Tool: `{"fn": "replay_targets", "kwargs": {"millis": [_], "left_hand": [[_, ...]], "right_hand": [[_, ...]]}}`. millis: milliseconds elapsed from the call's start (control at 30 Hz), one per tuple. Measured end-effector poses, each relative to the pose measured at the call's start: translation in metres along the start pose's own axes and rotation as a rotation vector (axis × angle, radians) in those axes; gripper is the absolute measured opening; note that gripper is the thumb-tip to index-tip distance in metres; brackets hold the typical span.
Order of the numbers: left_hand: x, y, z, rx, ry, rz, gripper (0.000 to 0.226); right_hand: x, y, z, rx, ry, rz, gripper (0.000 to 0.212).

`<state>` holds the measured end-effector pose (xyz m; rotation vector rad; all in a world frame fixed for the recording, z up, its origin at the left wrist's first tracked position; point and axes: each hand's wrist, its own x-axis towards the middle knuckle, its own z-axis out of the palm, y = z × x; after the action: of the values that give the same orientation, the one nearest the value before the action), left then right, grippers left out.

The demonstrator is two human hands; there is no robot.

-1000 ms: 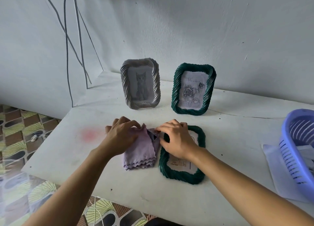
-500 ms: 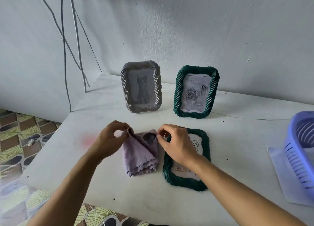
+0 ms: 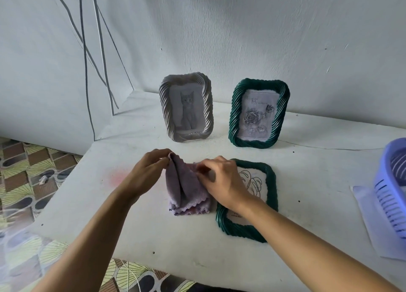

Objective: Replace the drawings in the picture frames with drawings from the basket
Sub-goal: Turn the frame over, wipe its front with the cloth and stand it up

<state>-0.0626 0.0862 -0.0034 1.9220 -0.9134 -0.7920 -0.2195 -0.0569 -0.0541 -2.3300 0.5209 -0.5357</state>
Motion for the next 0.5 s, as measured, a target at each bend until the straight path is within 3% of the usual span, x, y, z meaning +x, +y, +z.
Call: {"fn": "replay_targets", "kwargs": {"millis": [167, 333, 500], "left_hand": [[-0.001, 0.004, 0.0, -0.017, 0.024, -0.041, 0.022], [-0.001, 0.004, 0.007, -0.037, 0.128, -0.11, 0.006], [-0.001, 0.01, 0.02, -0.145, 0.035, -0.233, 0.026]], "right_hand": [[-0.002, 0.006, -0.002, -0.042, -0.091, -0.029, 0.031], [-0.008, 0.008, -0.018, 0.109, -0.085, 0.036, 0.032], [-0.014, 0.011, -0.028, 0.138, -0.166, 0.129, 0.035]]}}
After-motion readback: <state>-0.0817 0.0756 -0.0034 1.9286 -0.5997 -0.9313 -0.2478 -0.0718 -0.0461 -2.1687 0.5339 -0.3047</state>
